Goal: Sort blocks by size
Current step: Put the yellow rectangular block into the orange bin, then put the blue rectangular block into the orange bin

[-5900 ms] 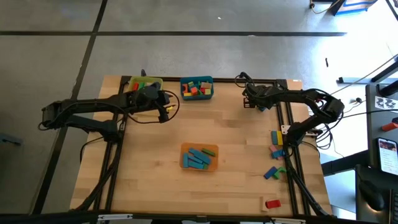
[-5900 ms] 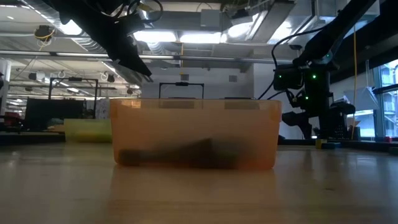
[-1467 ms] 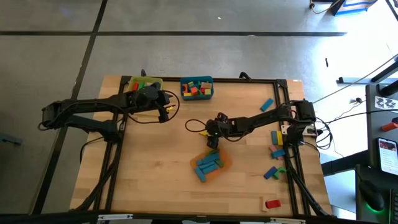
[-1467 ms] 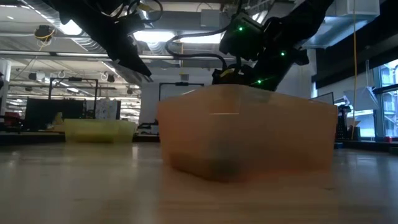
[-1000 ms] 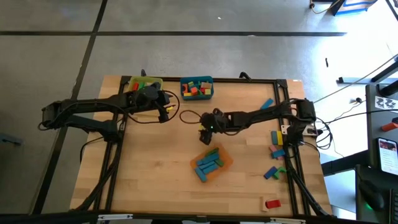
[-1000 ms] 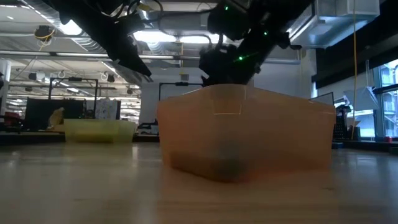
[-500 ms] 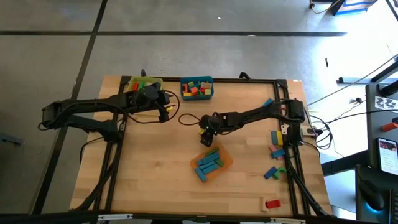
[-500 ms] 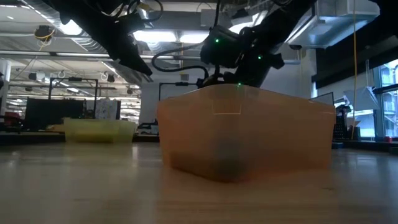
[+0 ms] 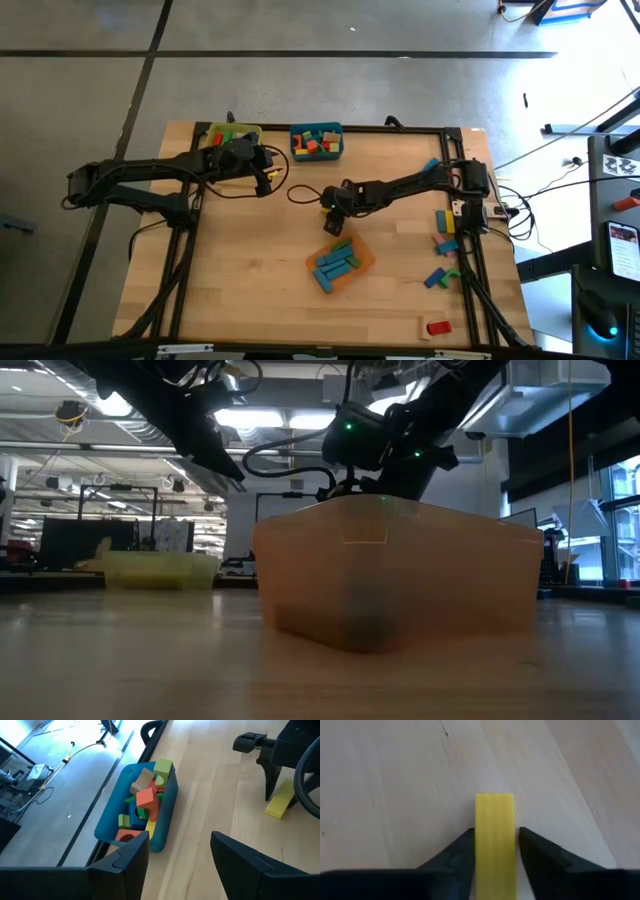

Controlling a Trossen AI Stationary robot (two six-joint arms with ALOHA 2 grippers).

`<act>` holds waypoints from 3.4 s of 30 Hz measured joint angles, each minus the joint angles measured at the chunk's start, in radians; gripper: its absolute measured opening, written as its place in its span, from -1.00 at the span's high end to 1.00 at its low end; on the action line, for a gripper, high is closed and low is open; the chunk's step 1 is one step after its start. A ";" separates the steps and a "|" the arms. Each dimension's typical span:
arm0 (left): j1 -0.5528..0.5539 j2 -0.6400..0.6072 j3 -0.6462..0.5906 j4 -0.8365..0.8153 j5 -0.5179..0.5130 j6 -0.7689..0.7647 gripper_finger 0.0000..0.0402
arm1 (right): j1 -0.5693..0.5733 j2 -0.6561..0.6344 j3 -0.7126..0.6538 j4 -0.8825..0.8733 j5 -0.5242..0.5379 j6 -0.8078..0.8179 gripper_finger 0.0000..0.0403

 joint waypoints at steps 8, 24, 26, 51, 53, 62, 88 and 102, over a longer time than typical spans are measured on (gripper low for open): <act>0.000 0.000 0.000 0.000 0.000 0.000 0.02 | 0.001 -0.005 -0.001 0.000 0.006 -0.030 0.49; 0.000 0.000 0.000 -0.002 0.000 0.008 0.02 | 0.040 -0.149 0.112 -0.174 -0.014 -0.034 0.43; 0.000 0.000 0.000 -0.002 0.000 0.008 0.02 | 0.066 -0.169 0.115 -0.193 -0.021 -0.029 0.41; 0.000 0.000 0.000 0.002 0.000 0.003 0.02 | 0.374 -0.200 0.072 -0.280 -0.045 0.025 0.38; 0.000 0.000 0.000 0.002 0.000 0.003 0.02 | 0.374 -0.183 0.065 -0.273 -0.037 0.023 0.37; 0.000 0.000 0.000 0.003 0.000 0.003 0.02 | 0.373 -0.104 0.064 -0.252 0.016 0.023 0.36; 0.000 0.000 0.000 -0.007 0.000 -0.011 0.02 | 0.373 -0.098 0.099 -0.309 -0.003 0.031 -0.10; 0.000 0.000 0.000 -0.029 0.001 -0.029 0.02 | 0.309 -0.256 0.303 -0.841 0.173 0.139 -0.06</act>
